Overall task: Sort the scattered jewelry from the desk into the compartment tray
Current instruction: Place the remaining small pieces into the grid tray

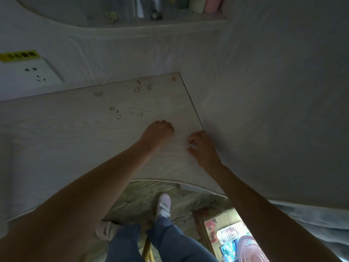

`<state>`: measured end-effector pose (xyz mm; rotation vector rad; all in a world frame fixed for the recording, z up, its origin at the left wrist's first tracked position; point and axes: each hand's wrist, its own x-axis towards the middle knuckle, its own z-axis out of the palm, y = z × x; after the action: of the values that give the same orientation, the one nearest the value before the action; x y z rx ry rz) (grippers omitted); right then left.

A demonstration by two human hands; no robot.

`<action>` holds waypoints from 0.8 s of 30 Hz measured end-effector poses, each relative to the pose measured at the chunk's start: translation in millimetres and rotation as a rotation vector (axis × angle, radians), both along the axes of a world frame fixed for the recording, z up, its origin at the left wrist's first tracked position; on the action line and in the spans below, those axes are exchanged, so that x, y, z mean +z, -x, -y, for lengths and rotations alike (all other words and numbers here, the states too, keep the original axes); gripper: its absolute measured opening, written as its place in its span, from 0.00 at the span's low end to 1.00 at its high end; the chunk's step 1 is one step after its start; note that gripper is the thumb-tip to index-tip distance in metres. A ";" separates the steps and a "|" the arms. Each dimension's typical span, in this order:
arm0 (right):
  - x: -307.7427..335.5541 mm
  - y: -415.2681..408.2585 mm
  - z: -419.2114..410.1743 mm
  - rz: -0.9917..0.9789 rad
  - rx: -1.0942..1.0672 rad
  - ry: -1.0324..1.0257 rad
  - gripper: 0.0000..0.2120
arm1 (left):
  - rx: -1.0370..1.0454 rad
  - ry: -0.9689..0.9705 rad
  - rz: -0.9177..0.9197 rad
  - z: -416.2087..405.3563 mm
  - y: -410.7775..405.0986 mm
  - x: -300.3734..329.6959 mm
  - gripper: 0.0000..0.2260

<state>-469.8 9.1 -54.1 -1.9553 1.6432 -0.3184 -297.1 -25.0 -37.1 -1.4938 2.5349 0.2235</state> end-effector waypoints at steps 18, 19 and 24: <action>-0.3 -11.4 15.2 -0.166 0.075 -0.107 0.06 | 0.297 -0.118 -0.030 -14.3 -5.2 5.0 0.15; -1.0 -11.6 14.3 -0.162 0.081 -0.100 0.05 | 0.286 -0.106 -0.025 -15.6 -3.9 3.9 0.15; 1.4 -14.4 12.6 0.038 -0.031 -0.182 0.03 | 0.459 -0.215 -0.497 -22.2 -10.4 -2.8 0.08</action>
<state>-455.5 -3.5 -52.7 -1.7802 1.6197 -0.2080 -286.7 -2.8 -39.9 -2.1117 2.3357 1.0106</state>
